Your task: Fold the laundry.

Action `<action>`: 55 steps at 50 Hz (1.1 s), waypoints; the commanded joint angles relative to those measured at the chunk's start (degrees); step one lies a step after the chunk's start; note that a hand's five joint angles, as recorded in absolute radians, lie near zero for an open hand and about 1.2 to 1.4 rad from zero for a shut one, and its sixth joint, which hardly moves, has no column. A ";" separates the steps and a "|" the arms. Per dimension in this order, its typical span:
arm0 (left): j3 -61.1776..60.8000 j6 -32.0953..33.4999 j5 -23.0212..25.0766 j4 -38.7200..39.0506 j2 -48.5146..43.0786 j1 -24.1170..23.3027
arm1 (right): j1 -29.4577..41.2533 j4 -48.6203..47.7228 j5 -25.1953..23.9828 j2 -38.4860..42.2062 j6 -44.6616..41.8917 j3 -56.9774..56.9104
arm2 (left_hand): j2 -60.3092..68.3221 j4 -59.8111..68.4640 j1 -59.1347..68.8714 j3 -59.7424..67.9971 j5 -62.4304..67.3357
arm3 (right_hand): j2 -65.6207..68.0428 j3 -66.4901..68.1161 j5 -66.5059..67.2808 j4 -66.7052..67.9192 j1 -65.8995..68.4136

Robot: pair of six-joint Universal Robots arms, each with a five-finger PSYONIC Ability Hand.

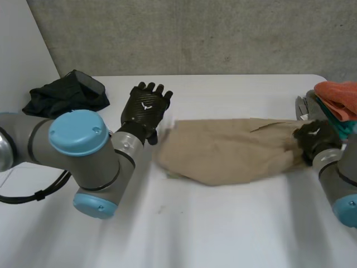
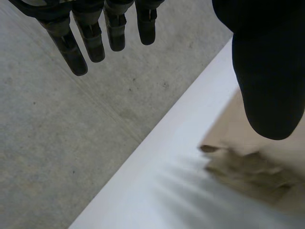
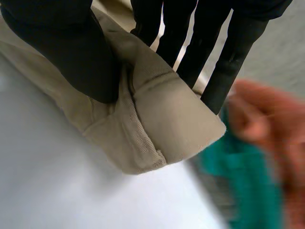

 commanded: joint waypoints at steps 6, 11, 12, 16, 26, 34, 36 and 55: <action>-2.90 -4.70 -0.04 0.04 5.03 0.27 | 10.99 -7.80 -9.12 -3.67 -24.64 -1.65 | -1.93 -1.69 -0.72 -2.38 -2.74 | 13.65 13.74 15.50 11.60 18.39; -3.16 -5.84 -0.22 -0.05 5.30 0.36 | 23.39 -9.57 -24.95 3.44 -25.34 -4.47 | -1.93 -1.69 -0.72 -2.38 -2.74 | 13.65 13.74 15.50 11.60 18.39; -3.51 -5.85 -0.22 -0.05 5.56 0.45 | 24.53 -9.39 -26.53 4.59 -25.61 -4.64 | -1.93 -1.69 -0.72 -2.38 -2.74 | 13.65 13.74 15.50 11.60 18.39; -4.30 -6.02 -0.22 -0.05 6.26 0.97 | 27.71 -8.08 -27.26 8.46 -25.61 -5.70 | -1.93 -1.69 -0.72 -2.38 -2.74 | -15.18 -15.09 -13.33 -17.23 -10.44; -2.99 -7.77 -0.04 0.48 7.50 1.24 | 26.05 -6.32 -19.78 -5.03 -0.38 -4.82 | -1.93 -1.69 -0.72 -2.38 -2.74 | -56.35 -56.26 -54.50 -58.40 -51.61; 3.16 -16.21 0.31 -0.14 7.76 -1.48 | 17.54 -1.68 -18.90 -13.32 35.26 -5.69 | -1.93 -1.69 -0.72 -2.38 -2.74 | -56.35 -56.26 -54.50 -58.40 -51.61; 5.27 -18.49 0.48 -1.19 7.58 -3.67 | 14.72 1.58 -18.82 -14.38 35.91 -6.48 | -1.93 -1.69 -0.72 -2.38 -2.74 | -56.35 -56.26 -54.50 -58.40 -51.61; 27.95 -19.12 -3.99 -27.11 -17.19 -11.07 | 9.08 31.82 -17.57 12.66 36.27 -30.22 | -1.37 -1.14 -0.17 -1.83 -2.19 | -56.35 -56.26 -54.50 -58.40 -51.61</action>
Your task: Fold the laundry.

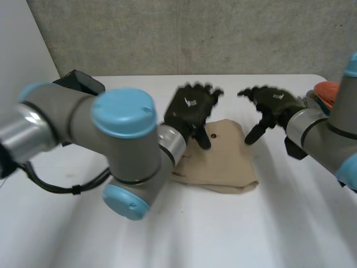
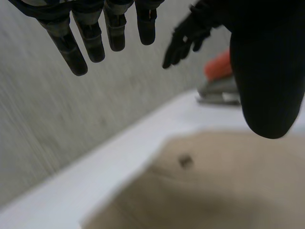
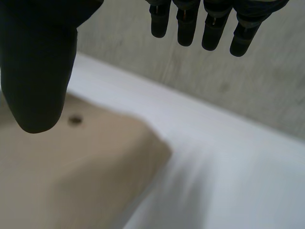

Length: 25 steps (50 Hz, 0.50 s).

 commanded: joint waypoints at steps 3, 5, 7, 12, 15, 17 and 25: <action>7.49 1.45 -5.61 -9.17 -11.92 1.53 | 0.42 6.80 -3.20 13.42 -0.70 -6.63 | 0.14 0.37 1.34 -0.32 -0.68 | -2.15 -2.11 -2.87 -2.25 -2.54; 7.85 2.50 -5.97 -10.75 -12.81 2.94 | 0.42 6.88 -3.02 15.70 -0.96 -7.42 | 0.14 0.37 1.35 -0.32 -0.68 | -2.15 -2.11 -2.87 -2.25 -2.54; 7.50 4.61 -6.06 -13.04 -13.25 5.31 | 0.42 7.15 -2.58 16.94 -1.93 -8.21 | 0.47 0.71 1.68 0.02 -0.34 | -2.15 -2.11 -2.87 -2.25 -2.54; 6.44 6.81 -5.62 -15.24 -12.72 6.02 | 0.51 6.18 1.72 15.28 -8.69 -7.86 | 0.98 1.22 2.19 0.52 0.17 | -2.15 -2.11 -2.87 -2.25 -2.54; 5.30 6.72 -4.65 -15.24 -8.87 5.85 | 0.42 5.04 4.45 12.56 -12.83 -7.51 | -0.69 -0.46 0.51 -1.15 -1.51 | -2.15 -2.11 -2.87 -2.25 -2.54; 4.16 6.55 -3.25 -14.80 -5.10 5.85 | 0.77 3.20 5.50 9.76 -15.80 -5.77 | -1.71 -1.47 -0.50 -2.16 -2.52 | -2.15 -2.11 -2.87 -2.25 -2.54; 1.61 6.11 4.57 -10.24 7.21 5.76 | 10.35 -8.84 8.67 -2.12 -22.15 8.56 | -1.93 -1.69 -0.72 -2.38 -2.74 | -2.15 -2.11 -2.87 -2.25 -2.54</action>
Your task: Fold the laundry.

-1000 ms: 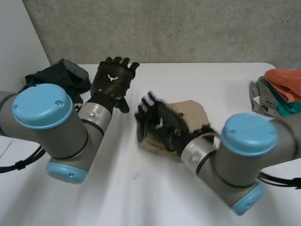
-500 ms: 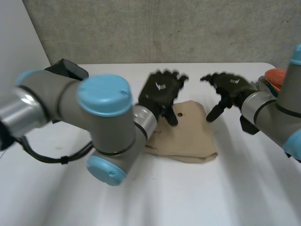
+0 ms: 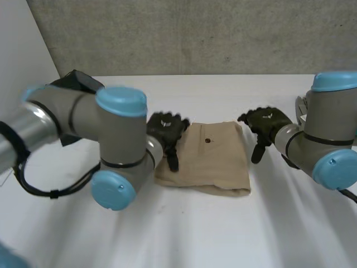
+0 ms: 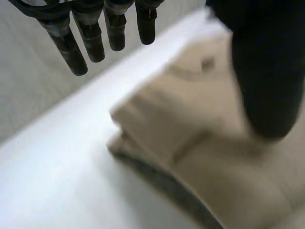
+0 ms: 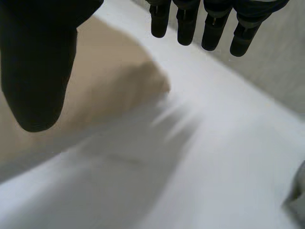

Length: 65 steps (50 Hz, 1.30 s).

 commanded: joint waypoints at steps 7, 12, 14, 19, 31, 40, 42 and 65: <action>-2.51 -2.59 15.14 4.95 14.21 1.43 | 14.29 -18.21 8.01 -10.55 -4.60 24.50 | -1.59 -1.48 -0.47 -2.16 -2.50 | -1.65 -2.11 -2.80 -2.25 -2.54; -2.87 -5.23 28.67 4.51 15.00 3.36 | 17.63 -28.13 10.21 -8.01 -4.15 29.08 | -0.58 -0.47 0.54 -1.15 -1.50 | -1.65 -2.11 -2.80 -2.25 -2.54; -2.87 -6.28 32.09 4.16 15.18 3.45 | 17.64 -30.43 10.83 -6.42 -4.15 29.17 | -0.58 -0.47 0.54 -1.15 -1.50 | -1.65 -2.11 -2.80 -2.25 -2.54; -3.92 -6.99 34.14 3.72 15.18 3.80 | 17.46 -35.88 11.00 -0.89 -4.94 27.16 | -0.42 -0.30 0.71 -0.98 -1.33 | -1.65 -2.11 -2.80 -2.25 -2.54; -5.77 -7.08 34.05 4.07 15.18 3.98 | 16.32 -41.60 11.53 5.19 -5.74 19.68 | -0.75 -0.64 0.38 -1.32 -1.66 | -1.65 -2.11 -2.80 -2.25 -2.54; -5.68 -7.25 34.05 4.07 15.53 4.68 | 15.26 -41.34 10.48 7.64 -5.65 14.15 | -0.75 -0.64 0.38 -1.32 -1.66 | 27.18 26.72 26.03 26.58 26.29; -5.68 -7.25 34.05 4.07 15.53 4.68 | 15.00 -41.34 10.04 8.17 -5.56 13.10 | -0.75 -0.64 0.38 -1.32 -1.66 | 58.98 58.52 57.83 58.38 58.09; -3.57 -12.88 28.69 8.47 21.07 5.12 | -12.41 -39.85 -6.74 -2.02 0.85 -14.68 | -0.75 -0.64 0.38 -1.32 -1.66 | 68.35 67.89 67.20 67.75 67.46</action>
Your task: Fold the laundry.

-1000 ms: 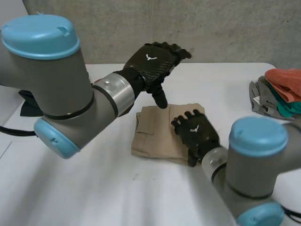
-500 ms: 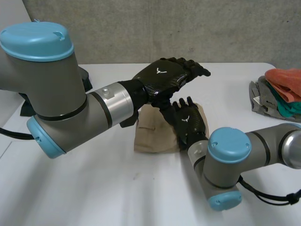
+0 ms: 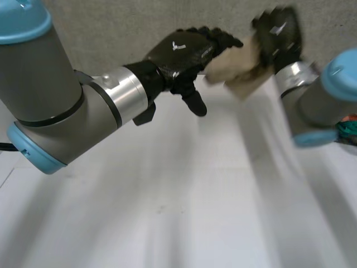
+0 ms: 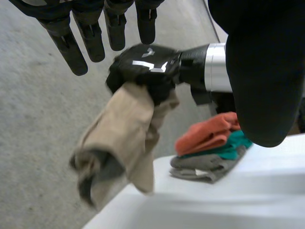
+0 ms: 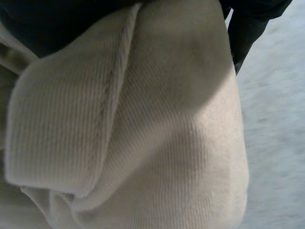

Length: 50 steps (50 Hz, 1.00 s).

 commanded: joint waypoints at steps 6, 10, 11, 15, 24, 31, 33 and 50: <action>-0.99 -3.27 -1.28 2.03 0.92 -0.07 | -25.96 7.56 -16.18 1.81 12.61 -16.63 | -0.75 -0.64 0.38 -1.32 -1.66 | 12.83 12.61 18.21 11.69 18.25; -1.95 -3.27 -1.20 2.11 0.83 -0.07 | -32.38 9.15 -23.57 8.22 17.10 -20.68 | -0.75 -0.64 0.38 -1.32 -1.66 | 12.83 12.61 18.21 11.69 18.25; -2.13 -3.27 -1.19 2.11 0.83 -0.07 | -33.44 9.33 -25.06 9.54 17.72 -21.38 | -0.75 -0.64 0.38 -1.32 -1.66 | 12.83 12.61 18.21 11.69 18.25; -2.48 -3.27 -1.28 2.11 0.22 -0.33 | -39.32 9.33 -32.25 17.78 18.78 -24.19 | -0.75 -0.64 0.38 -1.32 -1.66 | 12.83 12.61 18.21 11.69 18.25; -3.27 -3.27 -1.28 2.11 -0.92 -0.68 | -45.22 8.80 -46.42 30.89 17.46 -24.73 | -0.75 -0.64 0.38 -1.32 -1.66 | 12.83 12.61 18.21 11.69 18.25; -3.27 -3.27 -1.37 2.11 -1.10 -0.68 | -45.05 9.59 -45.48 30.48 12.20 -23.41 | -0.41 -0.30 0.71 -0.98 -1.33 | -42.55 -42.77 -37.17 -43.69 -37.13; -3.19 -3.27 -1.37 2.11 -1.01 -0.77 | -44.96 9.68 -43.63 28.63 11.40 -22.54 | -0.41 -0.30 0.71 -0.98 -1.33 | -57.17 -57.39 -51.79 -58.31 -51.75; -3.45 -3.27 -1.46 1.59 -0.05 -1.65 | -46.10 19.69 -27.27 4.20 12.01 -2.77 | -0.58 -0.47 0.55 -1.15 -1.49 | -57.17 -57.39 -51.79 -58.31 -51.75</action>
